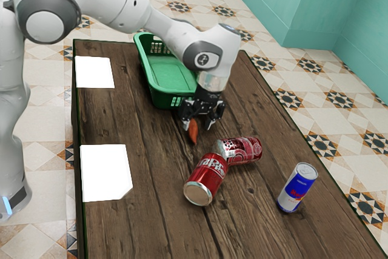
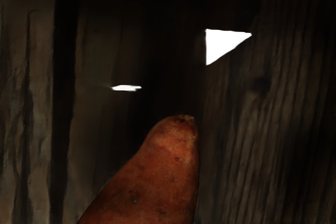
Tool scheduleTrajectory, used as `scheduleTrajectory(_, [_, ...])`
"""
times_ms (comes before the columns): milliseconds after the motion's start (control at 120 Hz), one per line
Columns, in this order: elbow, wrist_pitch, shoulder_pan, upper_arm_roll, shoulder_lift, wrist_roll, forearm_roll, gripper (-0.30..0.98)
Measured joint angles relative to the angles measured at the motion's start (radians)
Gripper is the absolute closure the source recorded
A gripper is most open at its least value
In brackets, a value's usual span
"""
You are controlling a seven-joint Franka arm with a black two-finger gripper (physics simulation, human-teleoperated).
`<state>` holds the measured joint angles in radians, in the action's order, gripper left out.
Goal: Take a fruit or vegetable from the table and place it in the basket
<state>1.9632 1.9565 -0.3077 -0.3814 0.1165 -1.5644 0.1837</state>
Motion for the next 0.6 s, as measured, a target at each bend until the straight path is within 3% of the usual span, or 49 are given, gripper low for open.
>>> scheduleTrajectory(408, [0.025,0.022,-0.009,0.0,-0.022,0.03,0.001,0.52])
scheduleTrajectory(600, [0.028,0.034,-0.015,0.0,-0.056,0.047,-0.003,0.53])
